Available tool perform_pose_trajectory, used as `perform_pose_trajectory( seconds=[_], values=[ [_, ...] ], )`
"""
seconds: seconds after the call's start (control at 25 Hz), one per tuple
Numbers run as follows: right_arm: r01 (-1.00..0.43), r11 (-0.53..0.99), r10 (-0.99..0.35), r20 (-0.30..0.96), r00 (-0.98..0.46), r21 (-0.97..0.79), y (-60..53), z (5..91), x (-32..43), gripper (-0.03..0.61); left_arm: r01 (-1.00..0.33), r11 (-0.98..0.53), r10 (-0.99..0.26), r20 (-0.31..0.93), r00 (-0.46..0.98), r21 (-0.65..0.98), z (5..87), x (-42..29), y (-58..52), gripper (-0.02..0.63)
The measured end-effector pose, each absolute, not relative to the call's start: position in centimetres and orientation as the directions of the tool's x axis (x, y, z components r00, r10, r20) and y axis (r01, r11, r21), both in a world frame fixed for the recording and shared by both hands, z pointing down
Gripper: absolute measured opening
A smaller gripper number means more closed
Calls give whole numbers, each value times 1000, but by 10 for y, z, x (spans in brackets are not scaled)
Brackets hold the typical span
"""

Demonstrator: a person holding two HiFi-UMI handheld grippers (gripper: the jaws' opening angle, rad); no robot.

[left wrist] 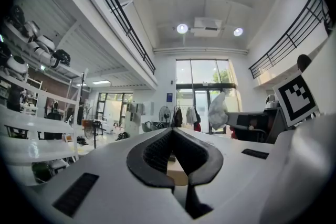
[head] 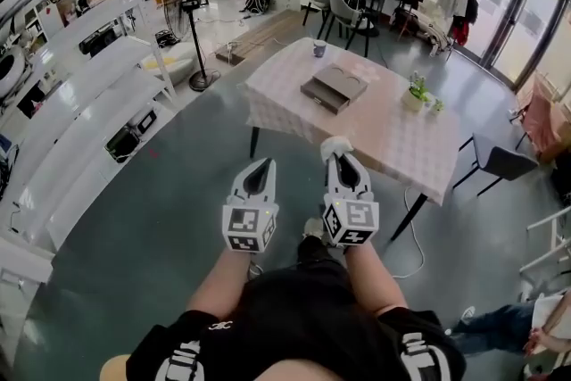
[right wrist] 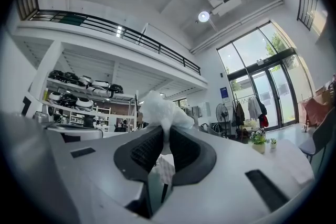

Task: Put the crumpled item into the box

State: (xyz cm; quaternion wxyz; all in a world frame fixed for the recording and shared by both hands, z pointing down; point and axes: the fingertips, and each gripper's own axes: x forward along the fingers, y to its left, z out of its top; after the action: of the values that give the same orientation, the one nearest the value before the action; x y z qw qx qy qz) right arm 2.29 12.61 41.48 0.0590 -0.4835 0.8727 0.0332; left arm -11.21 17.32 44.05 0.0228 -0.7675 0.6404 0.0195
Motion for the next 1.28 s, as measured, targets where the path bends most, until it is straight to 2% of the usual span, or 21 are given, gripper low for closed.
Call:
perform_pose_trajectory(
  seconds=[0.32, 0.84, 1.28],
  values=[
    [-850, 526, -847, -105, -521, -26, -20, 431, 24, 38, -985, -170, -985, -15, 170, -12, 456, -115, 32, -9],
    [-844, 534, -846, -40, -532, -54, -318, 425, 31, 38, -989, -147, -988, 40, 148, 26, 444, -111, -264, -9],
    [-846, 528, -848, 6, -530, -68, -426, 427, 30, 39, -987, -158, -984, 81, 160, 22, 439, -110, -370, -9]
  ],
)
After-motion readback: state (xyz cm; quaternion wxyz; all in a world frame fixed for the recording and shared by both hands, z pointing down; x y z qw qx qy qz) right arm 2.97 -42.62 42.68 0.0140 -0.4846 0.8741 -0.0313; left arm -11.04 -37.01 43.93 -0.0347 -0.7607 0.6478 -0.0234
